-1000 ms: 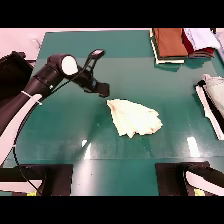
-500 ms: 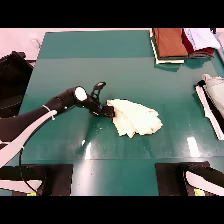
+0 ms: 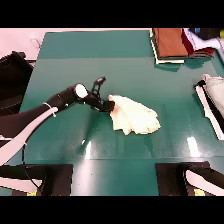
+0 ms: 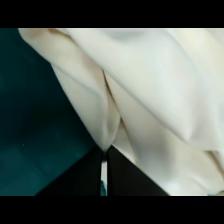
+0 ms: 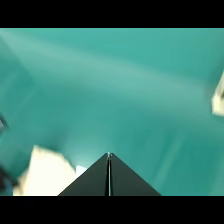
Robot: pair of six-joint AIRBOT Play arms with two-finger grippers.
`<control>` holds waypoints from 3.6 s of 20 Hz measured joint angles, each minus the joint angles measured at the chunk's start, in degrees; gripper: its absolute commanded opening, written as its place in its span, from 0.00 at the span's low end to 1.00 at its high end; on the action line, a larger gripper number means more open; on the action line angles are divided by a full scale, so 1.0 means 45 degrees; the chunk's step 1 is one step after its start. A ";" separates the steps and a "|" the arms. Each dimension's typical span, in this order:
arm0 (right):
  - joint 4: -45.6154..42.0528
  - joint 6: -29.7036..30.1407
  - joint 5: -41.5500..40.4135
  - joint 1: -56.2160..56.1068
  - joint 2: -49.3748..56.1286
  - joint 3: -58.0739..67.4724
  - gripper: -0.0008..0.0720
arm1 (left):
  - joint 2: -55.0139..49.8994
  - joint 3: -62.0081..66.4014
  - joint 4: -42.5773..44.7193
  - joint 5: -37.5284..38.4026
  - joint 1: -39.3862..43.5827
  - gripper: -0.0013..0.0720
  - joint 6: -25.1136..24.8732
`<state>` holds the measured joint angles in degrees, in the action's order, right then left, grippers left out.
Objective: Fold the shirts.
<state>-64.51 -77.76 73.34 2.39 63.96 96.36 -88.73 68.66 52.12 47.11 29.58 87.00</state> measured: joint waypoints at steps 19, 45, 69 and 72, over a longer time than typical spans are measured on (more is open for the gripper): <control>0.4012 0.1967 -0.3648 -0.2555 -0.1588 -1.3508 0.62 | 0.0010 0.1865 0.1642 0.1695 -0.1574 0.06 -0.0117; 0.0447 0.0170 0.0903 0.0612 -0.3818 -0.0500 0.03 | 0.7529 0.7820 0.5557 0.4070 -0.2215 0.06 -0.0117; -0.1928 -0.1039 -0.0121 -0.1195 -0.2963 0.3983 0.03 | 0.8670 0.9797 0.6023 0.5532 -0.2200 0.05 -0.0350; -0.1579 -0.1195 0.0651 -0.0403 -0.1855 0.4099 0.03 | 0.8121 0.8840 0.5863 0.6135 -0.2200 0.06 -0.0350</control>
<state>-71.61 -83.13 76.27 0.58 55.61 114.80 -52.18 108.44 78.50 74.72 19.68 85.43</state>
